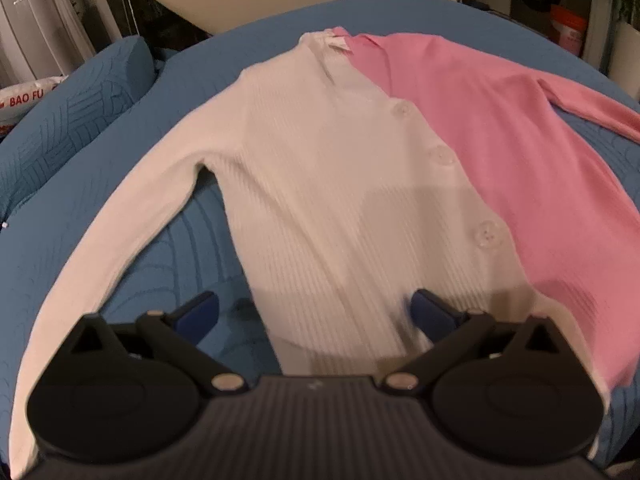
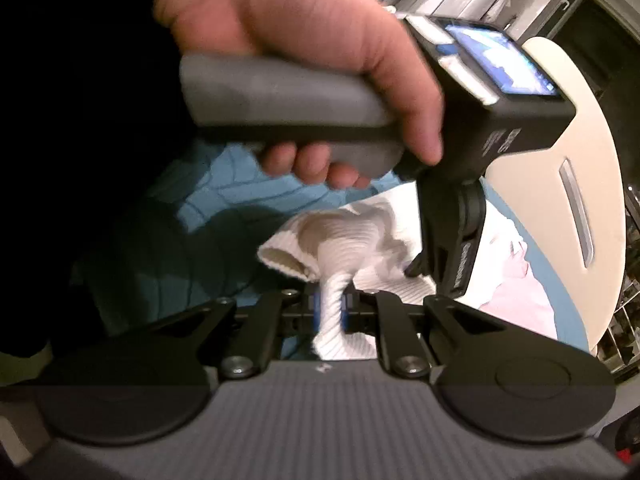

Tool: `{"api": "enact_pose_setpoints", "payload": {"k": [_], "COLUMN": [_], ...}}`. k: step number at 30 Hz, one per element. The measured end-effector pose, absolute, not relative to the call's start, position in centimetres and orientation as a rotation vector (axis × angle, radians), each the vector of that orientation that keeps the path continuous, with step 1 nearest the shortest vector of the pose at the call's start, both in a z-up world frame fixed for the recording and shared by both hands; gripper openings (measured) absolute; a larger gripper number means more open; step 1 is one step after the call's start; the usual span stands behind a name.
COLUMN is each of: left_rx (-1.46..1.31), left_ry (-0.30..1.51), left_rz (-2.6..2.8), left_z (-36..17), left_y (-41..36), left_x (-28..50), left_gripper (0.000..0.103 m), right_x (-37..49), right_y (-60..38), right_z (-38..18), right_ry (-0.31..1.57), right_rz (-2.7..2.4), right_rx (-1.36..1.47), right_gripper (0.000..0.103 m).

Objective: Fold clothes

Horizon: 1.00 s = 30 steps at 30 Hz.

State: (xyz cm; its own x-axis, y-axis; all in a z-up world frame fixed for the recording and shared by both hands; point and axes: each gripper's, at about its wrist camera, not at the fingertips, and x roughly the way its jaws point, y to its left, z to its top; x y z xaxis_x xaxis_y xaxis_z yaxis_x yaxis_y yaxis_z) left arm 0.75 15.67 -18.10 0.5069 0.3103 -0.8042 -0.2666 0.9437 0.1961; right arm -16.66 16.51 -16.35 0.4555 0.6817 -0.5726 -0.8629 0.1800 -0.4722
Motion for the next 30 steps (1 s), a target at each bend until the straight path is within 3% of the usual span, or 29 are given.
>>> {"api": "enact_pose_setpoints", "payload": {"k": [5,9,12,15,17,21,25,28,30], "left_rx": [-0.004,0.006,0.008,0.009,0.018,0.029,0.037,0.052,0.063], "left_ry": [1.0,0.998,0.998,0.999,0.998,0.997,0.996,0.992,0.99], "left_rz": [0.338,0.337,0.337,0.338,0.335,0.329,0.329,0.332,0.335], "left_z": [-18.2,-18.1,-18.1,-18.1,-18.1,-18.1,-18.1,-18.2,-18.2], "left_y": [16.6,16.4,16.4,16.3,16.2,16.2,16.1,15.9,15.7], "left_x": [0.5,0.3,0.3,0.3,0.3,0.2,0.2,0.2,0.2], "left_gripper": [0.103,0.103,0.103,0.103,0.103,0.103,0.103,0.103,0.103], "right_x": [-19.8,-16.5,-12.4,-8.3,-6.7,-6.3,-8.7,-9.0,-7.4], "right_y": [13.4,12.0,11.1,11.8,13.0,12.1,4.6,5.0,4.4], "right_z": [-12.2,-9.7,-10.4,-13.9,-16.8,-16.5,-11.9,-11.1,-11.0], "right_ry": [0.284,0.334,0.492,0.678,0.767,0.843,0.952,1.111,1.331], "right_rz": [1.145,0.995,0.836,0.635,0.593,0.585,0.56,0.553,0.631], "right_rx": [-0.71,-0.492,-0.381,-0.199,-0.098,-0.075,-0.171,-0.196,-0.094], "right_gripper": [0.032,0.035,0.037,0.055,0.076,0.079,0.082,0.086,0.083]}}
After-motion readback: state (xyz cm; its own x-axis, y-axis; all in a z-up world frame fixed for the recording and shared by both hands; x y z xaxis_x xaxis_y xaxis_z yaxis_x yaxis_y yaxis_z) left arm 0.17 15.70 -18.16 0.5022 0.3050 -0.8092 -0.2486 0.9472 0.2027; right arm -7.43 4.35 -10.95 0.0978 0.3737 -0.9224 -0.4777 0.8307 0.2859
